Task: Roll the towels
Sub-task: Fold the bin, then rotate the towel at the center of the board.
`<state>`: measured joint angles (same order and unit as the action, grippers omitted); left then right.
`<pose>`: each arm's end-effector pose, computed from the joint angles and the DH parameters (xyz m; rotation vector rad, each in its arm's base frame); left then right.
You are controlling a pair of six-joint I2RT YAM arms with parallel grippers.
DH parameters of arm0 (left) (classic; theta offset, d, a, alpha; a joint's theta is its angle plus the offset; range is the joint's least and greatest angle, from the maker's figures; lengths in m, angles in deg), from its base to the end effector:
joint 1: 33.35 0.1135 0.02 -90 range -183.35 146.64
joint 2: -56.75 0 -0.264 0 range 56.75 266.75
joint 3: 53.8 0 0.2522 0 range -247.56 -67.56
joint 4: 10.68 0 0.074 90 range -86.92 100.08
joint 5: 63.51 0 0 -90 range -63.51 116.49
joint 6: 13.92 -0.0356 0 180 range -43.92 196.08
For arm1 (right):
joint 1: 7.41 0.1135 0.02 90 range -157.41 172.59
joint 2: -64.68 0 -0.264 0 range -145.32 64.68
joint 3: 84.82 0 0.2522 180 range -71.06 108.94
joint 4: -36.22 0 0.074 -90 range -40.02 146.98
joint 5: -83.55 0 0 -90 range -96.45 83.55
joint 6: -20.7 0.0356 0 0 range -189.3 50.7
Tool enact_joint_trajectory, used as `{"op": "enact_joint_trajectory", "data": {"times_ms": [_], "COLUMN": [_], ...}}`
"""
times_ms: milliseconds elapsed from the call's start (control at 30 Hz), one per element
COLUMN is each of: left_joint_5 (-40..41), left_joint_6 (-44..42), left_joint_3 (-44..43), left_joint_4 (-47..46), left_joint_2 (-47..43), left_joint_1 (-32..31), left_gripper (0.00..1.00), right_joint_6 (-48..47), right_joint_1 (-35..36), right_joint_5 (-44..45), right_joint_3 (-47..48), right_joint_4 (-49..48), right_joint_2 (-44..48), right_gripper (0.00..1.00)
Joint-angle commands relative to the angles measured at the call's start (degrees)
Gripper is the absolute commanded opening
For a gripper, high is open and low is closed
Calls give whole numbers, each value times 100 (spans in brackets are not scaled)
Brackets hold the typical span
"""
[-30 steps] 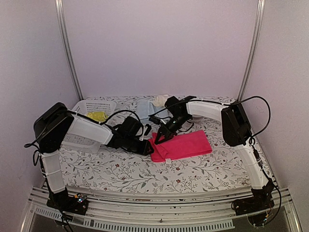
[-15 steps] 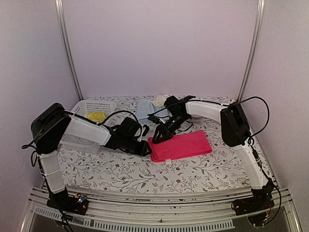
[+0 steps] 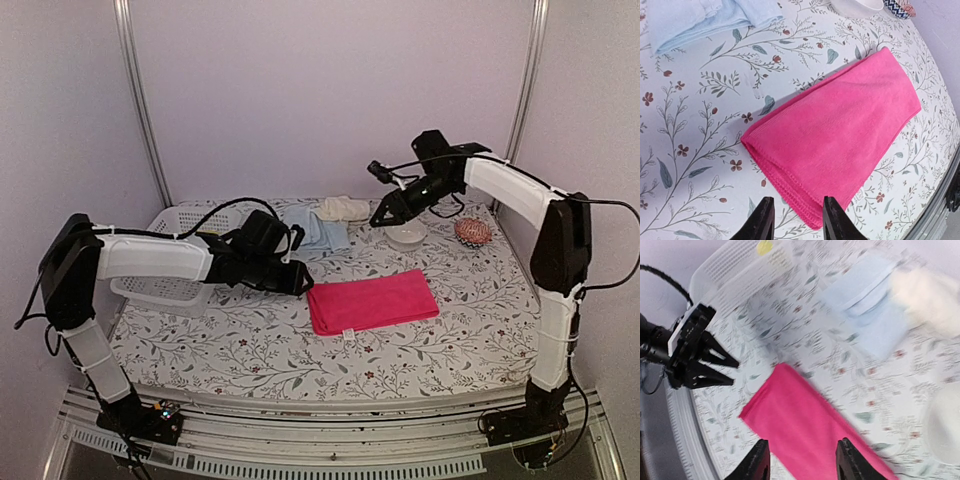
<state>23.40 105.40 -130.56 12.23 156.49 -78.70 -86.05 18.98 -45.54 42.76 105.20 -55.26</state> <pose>0.2608 -0.2668 0.1966 0.3726 2.4520 -0.6625 0.3935 0.2203 0.2866 -1.1504 2.2821 0.9550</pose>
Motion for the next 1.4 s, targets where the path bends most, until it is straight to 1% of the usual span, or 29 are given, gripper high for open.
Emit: {"op": "enact_joint_trajectory", "data": {"times_ms": [0, 33, 67, 100, 133, 200, 233, 267, 300, 400, 467, 567, 733, 867, 1067, 1133, 1200, 1333, 1367], "left_joint_5": [109, 7, -135, -272, -417, -555, -613, -654, -638, -621, -671, -756, -842, -957, -1163, -1168, -1145, -1104, -1117], "left_joint_6": [737, 941, 1165, 1363, 1570, 1815, 1826, 1802, 1795, 1875, 1937, 1953, 1931, 1861, 1741, 1711, 1677, 1610, 1593], "left_joint_3": [-459, -356, -180, 42, 231, 412, 402, 361, 332, 347, 350, 275, 129, 29, -64, -59, -42, 45, 63], "left_joint_4": [1075, 1103, 979, 771, 468, 230, 224, 242, 252, 140, 24, -48, 0, -17, -150, -185, -203, -280, -300], "left_joint_2": [224, 161, 60, -60, -145, -175, -119, -46, 28, 117, 178, 310, 519, 719, 923, 911, 867, 797, 795], "left_joint_1": [-86, -95, -105, -121, -133, -184, -206, -233, -287, -393, -426, -457, -471, -479, -493, -493, -494, -486, -480], "left_gripper": [36, 37, 38, 38, 39, 39, 39, 39, 39, 39, 39, 38, 36, 36, 30, 27, 20, 12, 9], "right_joint_6": [-20, 28, 107, 199, 190, -20, -302, -522, -621, -695, -677, -731, -776, -794, -812, -804, -810, -835, -842], "right_joint_1": [-487, -660, -832, -1015, -1194, -1260, -1267, -1268, -1256, -1242, -1242, -1242, -1244, -1242, -1242, -1240, -1238, -1233, -1231], "right_joint_5": [1596, 1546, 1342, 994, 428, -138, -435, -601, -608, -246, -245, -328, -238, -203, -199, -208, -213, -210, -213], "right_joint_3": [-1163, -1646, -2158, -2613, -3048, -3335, -3409, -3502, -3577, -3519, -3497, -3462, -3380, -3350, -3338, -3327, -3317, -3278, -3258], "right_joint_4": [-1501, -1943, -2335, -2629, -2823, -2684, -2555, -2521, -2554, -2465, -2403, -2274, -2163, -2114, -2067, -2052, -2042, -1966, -1933], "right_joint_2": [1439, 1698, 1909, 2019, 2035, 1824, 1669, 1535, 1463, 1273, 1180, 1055, 999, 975, 895, 866, 830, 710, 672], "right_gripper": [64, 83, 98, 99, 99, 99, 99, 95, 88, 77, 72, 68, 64, 63, 61, 61, 60, 59, 59]}}
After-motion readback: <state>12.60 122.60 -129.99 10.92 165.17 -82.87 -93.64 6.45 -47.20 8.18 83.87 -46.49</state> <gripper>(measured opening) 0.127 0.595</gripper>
